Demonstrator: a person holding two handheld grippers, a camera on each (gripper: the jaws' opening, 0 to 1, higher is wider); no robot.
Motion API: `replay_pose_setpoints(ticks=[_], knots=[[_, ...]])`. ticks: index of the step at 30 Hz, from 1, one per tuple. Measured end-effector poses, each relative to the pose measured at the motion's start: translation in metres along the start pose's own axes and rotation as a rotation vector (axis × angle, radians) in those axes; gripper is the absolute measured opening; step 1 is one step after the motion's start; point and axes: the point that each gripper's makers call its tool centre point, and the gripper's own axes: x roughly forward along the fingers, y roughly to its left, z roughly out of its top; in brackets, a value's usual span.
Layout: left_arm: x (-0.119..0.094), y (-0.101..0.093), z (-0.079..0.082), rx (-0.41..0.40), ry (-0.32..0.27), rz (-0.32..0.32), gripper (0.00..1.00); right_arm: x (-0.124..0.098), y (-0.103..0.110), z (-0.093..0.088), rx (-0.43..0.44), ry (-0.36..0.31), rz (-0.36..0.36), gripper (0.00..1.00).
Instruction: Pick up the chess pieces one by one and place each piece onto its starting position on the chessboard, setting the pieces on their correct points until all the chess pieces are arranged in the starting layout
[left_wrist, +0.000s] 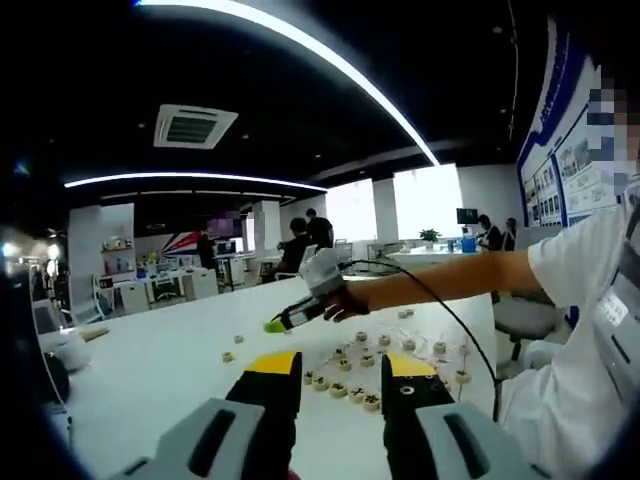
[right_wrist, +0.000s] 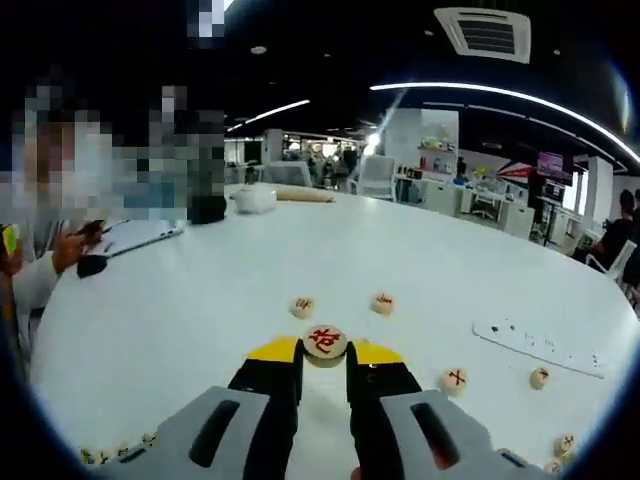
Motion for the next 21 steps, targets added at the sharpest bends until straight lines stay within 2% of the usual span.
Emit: replay_pose_setpoints(ticks=[4, 6, 7, 8, 13, 15, 18, 21], knots=[[0.003, -0.008, 0.001, 0.012, 0.004, -0.014, 0.33, -0.06, 0.016, -0.006, 0.027, -0.058, 0.027, 0.19], [0.003, -0.011, 0.001, 0.018, 0.008, -0.02, 0.33, -0.078, 0.01, -0.006, 0.024, -0.073, 0.024, 0.19], [0.004, -0.012, 0.0, 0.017, 0.009, -0.024, 0.33, -0.095, 0.013, -0.009, 0.015, -0.101, 0.025, 0.19], [0.004, -0.013, 0.0, 0.017, 0.009, -0.027, 0.33, -0.106, 0.017, -0.016, 0.002, -0.093, 0.024, 0.19], [0.006, -0.016, -0.002, 0.021, 0.018, -0.034, 0.33, -0.154, 0.002, -0.031, -0.022, -0.125, -0.031, 0.19], [0.006, -0.016, -0.002, 0.021, 0.02, -0.034, 0.33, -0.166, -0.003, -0.038, -0.019, -0.13, -0.042, 0.19], [0.007, -0.018, -0.002, 0.024, 0.022, -0.036, 0.33, -0.179, -0.012, -0.061, 0.0, -0.111, -0.054, 0.19], [0.009, -0.02, -0.003, 0.027, 0.028, -0.041, 0.33, -0.182, -0.023, -0.086, 0.003, -0.055, -0.082, 0.19]])
